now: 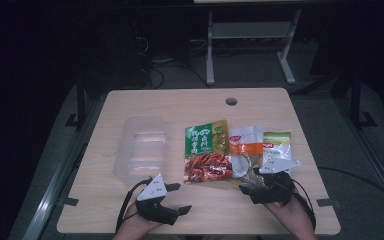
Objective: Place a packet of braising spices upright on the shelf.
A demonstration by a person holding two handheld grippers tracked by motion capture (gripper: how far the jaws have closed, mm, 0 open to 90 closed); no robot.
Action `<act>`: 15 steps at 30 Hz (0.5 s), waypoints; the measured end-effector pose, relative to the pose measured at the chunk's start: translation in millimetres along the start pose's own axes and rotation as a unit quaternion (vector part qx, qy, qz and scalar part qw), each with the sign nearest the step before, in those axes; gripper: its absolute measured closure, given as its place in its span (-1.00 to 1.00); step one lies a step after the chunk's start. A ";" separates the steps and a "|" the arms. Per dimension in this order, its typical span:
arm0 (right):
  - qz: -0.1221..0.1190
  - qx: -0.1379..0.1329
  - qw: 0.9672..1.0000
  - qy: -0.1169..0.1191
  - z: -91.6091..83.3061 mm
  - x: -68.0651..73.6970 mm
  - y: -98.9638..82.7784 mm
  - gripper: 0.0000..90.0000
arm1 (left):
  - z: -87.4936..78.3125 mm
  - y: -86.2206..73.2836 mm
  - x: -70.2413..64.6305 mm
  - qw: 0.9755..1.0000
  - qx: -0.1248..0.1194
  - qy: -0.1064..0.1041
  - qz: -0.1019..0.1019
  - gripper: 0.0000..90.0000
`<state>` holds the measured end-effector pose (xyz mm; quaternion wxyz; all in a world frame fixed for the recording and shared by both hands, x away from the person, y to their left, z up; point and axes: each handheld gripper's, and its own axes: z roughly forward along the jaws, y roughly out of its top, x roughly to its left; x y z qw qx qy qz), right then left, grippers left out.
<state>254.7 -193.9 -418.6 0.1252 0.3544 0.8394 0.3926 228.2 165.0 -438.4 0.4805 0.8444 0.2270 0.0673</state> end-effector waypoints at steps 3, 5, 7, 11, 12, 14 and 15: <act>0.003 -0.002 1.000 0.000 0.3 -1.5 -0.6 -0.51 | 0.6 0.3 0.4 1.000 -0.002 -0.002 -0.003 -0.49; 0.009 -0.008 1.000 0.005 0.9 -3.3 -0.3 -0.52 | 1.3 0.5 0.2 1.000 -0.005 -0.005 -0.003 -0.49; 0.013 -0.006 1.000 0.004 2.1 -2.7 1.3 -0.53 | 2.1 0.2 -0.6 1.000 0.000 -0.003 0.000 -0.49; 0.024 0.004 1.000 0.015 6.3 -0.9 6.3 -0.60 | 0.5 -0.3 -0.7 1.000 -0.003 0.000 0.000 -0.49; 0.024 0.004 1.000 0.015 6.3 -0.9 6.3 -0.60 | 0.5 -0.3 -0.7 1.000 -0.003 0.000 0.000 -0.49; 0.025 0.011 0.999 0.019 9.6 -1.3 11.3 -0.62 | 0.3 -1.1 -0.4 1.000 -0.006 0.002 -0.004 -0.49; 0.026 0.015 0.999 0.017 10.8 -1.7 15.0 -0.64 | -0.3 -1.3 0.3 1.000 -0.002 0.002 -0.002 -0.49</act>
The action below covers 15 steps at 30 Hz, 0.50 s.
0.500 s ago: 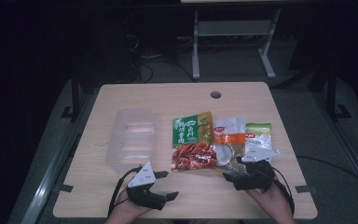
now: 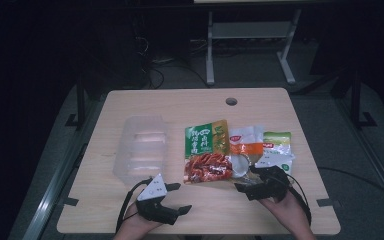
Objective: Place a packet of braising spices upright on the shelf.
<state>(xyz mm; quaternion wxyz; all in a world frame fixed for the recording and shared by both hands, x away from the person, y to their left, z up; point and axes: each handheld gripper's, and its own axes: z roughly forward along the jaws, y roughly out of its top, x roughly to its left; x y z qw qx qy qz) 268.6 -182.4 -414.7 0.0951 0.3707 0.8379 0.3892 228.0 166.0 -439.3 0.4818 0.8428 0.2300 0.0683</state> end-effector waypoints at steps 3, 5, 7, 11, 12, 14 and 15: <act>0.001 0.001 1.000 0.004 2.8 -0.7 13.1 -0.66 | -1.2 0.2 -0.7 1.000 -0.005 0.002 -0.001 -0.49; -0.003 0.003 1.000 0.003 5.5 -2.5 22.1 -0.67 | -1.9 0.4 -0.7 1.000 -0.005 0.002 0.000 -0.49; 0.004 0.007 1.000 0.008 10.1 -7.3 33.8 -0.67 | -1.6 0.4 0.4 1.000 -0.005 0.003 -0.002 -0.49; 0.032 0.019 0.999 0.019 18.5 -19.0 54.0 -0.67 | -0.2 1.5 1.7 1.000 -0.004 0.004 -0.001 -0.49; 0.031 0.022 0.999 0.013 20.7 -21.7 59.2 -0.67 | 0.3 1.5 0.9 1.000 -0.006 0.004 -0.002 -0.49; 0.033 0.029 0.999 0.013 24.9 -27.1 69.7 -0.67 | 0.8 1.5 0.6 1.000 -0.006 0.004 0.003 -0.49; 0.036 0.033 0.999 0.007 29.4 -32.4 79.5 -0.67 | 1.1 1.5 -0.2 1.000 -0.006 0.003 0.001 -0.49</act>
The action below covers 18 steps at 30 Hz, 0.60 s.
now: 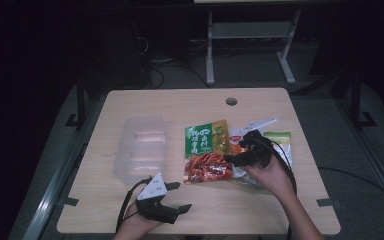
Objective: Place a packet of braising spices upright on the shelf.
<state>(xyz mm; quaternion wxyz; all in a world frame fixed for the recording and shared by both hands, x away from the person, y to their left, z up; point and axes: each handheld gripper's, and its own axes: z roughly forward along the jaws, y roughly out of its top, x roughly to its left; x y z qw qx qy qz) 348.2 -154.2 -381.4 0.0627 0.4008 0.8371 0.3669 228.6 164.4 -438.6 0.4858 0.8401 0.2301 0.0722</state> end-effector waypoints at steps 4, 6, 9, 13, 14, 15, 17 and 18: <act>0.008 0.011 1.000 -0.002 8.4 -10.8 16.8 -0.65 | -0.7 0.2 0.2 1.000 0.000 -0.001 -0.001 -0.49; 0.013 0.017 1.000 -0.003 14.6 -16.1 22.6 -0.62 | -0.6 0.4 0.5 1.000 -0.001 -0.001 -0.001 -0.49; 0.019 0.026 0.999 -0.004 20.6 -20.3 28.3 -0.61 | -0.7 0.6 0.9 1.000 0.000 -0.002 -0.001 -0.49; 0.022 0.043 0.999 -0.010 33.7 -28.6 42.6 -0.59 | 0.1 0.8 0.8 1.000 -0.002 -0.005 -0.006 -0.49; 0.022 0.043 0.999 -0.010 33.7 -28.6 42.6 -0.59 | 0.1 0.8 0.8 1.000 -0.002 -0.005 -0.006 -0.49; 0.028 0.049 0.998 -0.008 37.6 -29.9 50.6 -0.56 | 0.2 1.0 0.7 1.000 -0.002 -0.006 -0.005 -0.49; 0.027 0.052 0.998 -0.012 38.8 -30.3 53.5 -0.55 | 0.1 1.1 0.8 1.000 -0.002 -0.006 -0.004 -0.49; 0.025 0.054 0.998 -0.014 40.9 -31.4 57.4 -0.53 | 0.1 1.3 1.1 1.000 -0.002 -0.006 -0.002 -0.49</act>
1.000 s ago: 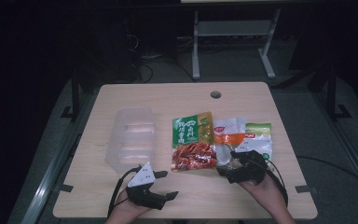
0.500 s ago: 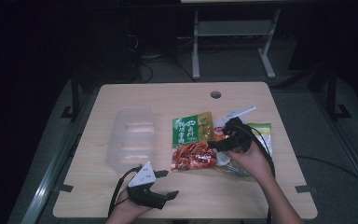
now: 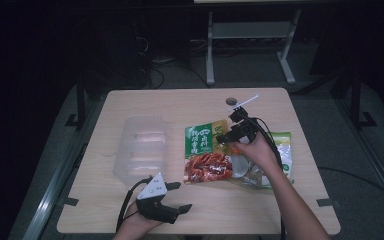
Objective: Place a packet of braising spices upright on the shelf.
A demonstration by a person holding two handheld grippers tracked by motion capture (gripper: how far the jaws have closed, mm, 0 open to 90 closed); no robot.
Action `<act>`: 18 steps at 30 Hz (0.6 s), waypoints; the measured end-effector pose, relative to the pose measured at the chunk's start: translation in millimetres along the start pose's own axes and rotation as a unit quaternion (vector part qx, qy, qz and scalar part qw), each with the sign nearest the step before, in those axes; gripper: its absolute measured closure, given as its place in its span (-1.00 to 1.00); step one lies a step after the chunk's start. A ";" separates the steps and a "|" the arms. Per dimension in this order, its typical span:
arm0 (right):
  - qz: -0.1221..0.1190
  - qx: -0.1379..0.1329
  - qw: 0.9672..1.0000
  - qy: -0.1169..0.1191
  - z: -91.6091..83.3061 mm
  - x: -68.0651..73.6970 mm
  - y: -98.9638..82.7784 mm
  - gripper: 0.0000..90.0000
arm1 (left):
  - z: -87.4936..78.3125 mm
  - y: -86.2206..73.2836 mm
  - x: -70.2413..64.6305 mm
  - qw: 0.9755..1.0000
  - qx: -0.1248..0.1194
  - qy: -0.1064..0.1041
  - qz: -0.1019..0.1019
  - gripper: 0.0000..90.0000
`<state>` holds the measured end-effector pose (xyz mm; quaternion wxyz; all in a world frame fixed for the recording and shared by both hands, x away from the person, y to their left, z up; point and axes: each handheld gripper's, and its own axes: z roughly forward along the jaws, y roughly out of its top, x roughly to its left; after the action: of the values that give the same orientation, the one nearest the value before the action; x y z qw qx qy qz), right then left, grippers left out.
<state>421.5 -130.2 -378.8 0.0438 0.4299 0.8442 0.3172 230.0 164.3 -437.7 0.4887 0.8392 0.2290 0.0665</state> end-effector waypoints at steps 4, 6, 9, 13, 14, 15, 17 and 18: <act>0.012 0.020 1.000 -0.006 11.4 -7.2 10.5 -0.51 | -0.9 0.3 0.9 1.000 -0.001 0.000 -0.001 -0.49; 0.014 0.019 1.000 -0.009 13.9 -8.8 10.8 -0.50 | -1.0 0.2 1.0 1.000 -0.001 0.000 -0.001 -0.49; 0.029 0.039 0.999 -0.012 26.2 -14.9 9.4 -0.45 | -1.1 0.2 0.5 1.000 -0.002 -0.002 -0.002 -0.49; 0.042 0.043 0.998 -0.009 33.0 -22.6 7.6 -0.35 | -1.3 0.3 0.3 1.000 -0.003 -0.002 -0.002 -0.49; 0.045 0.042 0.998 -0.009 34.3 -24.1 7.2 -0.32 | -1.3 0.3 0.3 1.000 -0.003 -0.002 -0.002 -0.49; 0.049 0.045 0.998 -0.008 35.9 -25.0 7.0 -0.28 | -1.3 0.3 0.3 1.000 -0.003 -0.002 -0.002 -0.49; 0.049 0.052 0.997 -0.012 39.0 -26.7 6.4 -0.21 | -1.2 0.3 0.0 1.000 -0.004 -0.002 -0.003 -0.49; 0.049 0.052 0.997 -0.012 39.0 -26.7 6.4 -0.21 | -1.2 0.4 -0.1 1.000 -0.004 -0.002 -0.003 -0.49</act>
<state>456.2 -128.1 -411.5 0.0158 0.4760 0.8370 0.2696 229.6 165.0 -436.7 0.4923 0.8370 0.2302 0.0640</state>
